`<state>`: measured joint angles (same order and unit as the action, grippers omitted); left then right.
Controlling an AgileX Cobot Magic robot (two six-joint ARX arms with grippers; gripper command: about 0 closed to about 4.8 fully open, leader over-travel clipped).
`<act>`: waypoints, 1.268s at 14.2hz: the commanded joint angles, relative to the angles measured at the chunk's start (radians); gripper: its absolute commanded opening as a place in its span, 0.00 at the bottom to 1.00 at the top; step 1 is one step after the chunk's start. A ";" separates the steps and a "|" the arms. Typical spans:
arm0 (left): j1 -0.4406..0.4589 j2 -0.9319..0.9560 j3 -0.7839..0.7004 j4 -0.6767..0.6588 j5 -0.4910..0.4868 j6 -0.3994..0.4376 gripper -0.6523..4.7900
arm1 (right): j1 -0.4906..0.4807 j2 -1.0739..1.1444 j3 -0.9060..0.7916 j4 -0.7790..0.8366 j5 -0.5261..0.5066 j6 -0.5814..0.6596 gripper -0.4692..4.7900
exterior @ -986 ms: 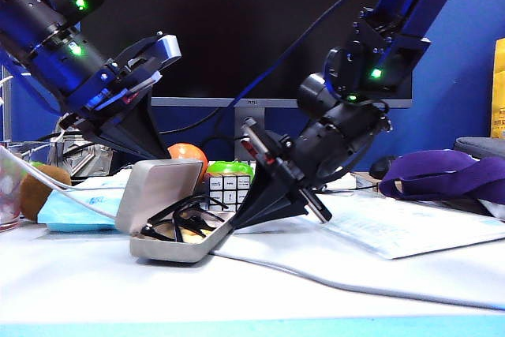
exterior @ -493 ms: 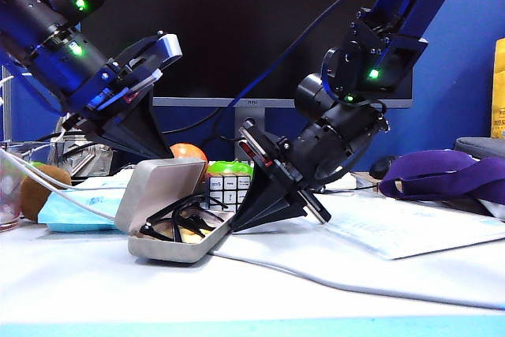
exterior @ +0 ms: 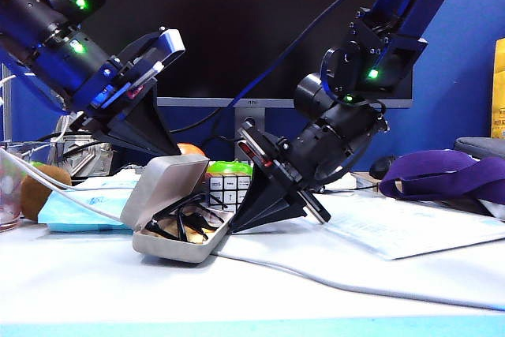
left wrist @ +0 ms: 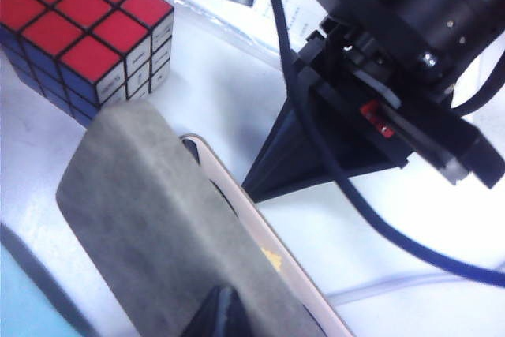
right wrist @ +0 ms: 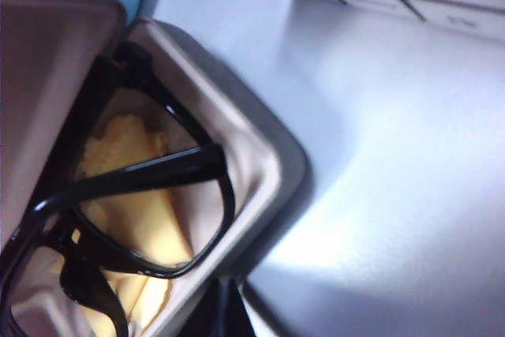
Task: Pick up the glasses, fold the temples of the glasses, place the glasses into the glasses case, and finally close the glasses case.
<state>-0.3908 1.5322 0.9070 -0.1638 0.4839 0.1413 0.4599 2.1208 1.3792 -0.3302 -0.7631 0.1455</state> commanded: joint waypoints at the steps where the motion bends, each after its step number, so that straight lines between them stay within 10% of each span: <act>1: -0.038 0.052 0.000 -0.006 0.029 0.000 0.11 | 0.012 0.012 -0.006 -0.017 -0.022 0.011 0.08; 18: -0.116 0.162 0.001 0.072 -0.103 -0.019 0.11 | 0.012 -0.055 -0.004 -0.018 0.003 0.011 0.08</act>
<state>-0.5068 1.6791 0.9081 -0.0822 0.3840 0.1219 0.4702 2.0739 1.3724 -0.3531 -0.7544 0.1570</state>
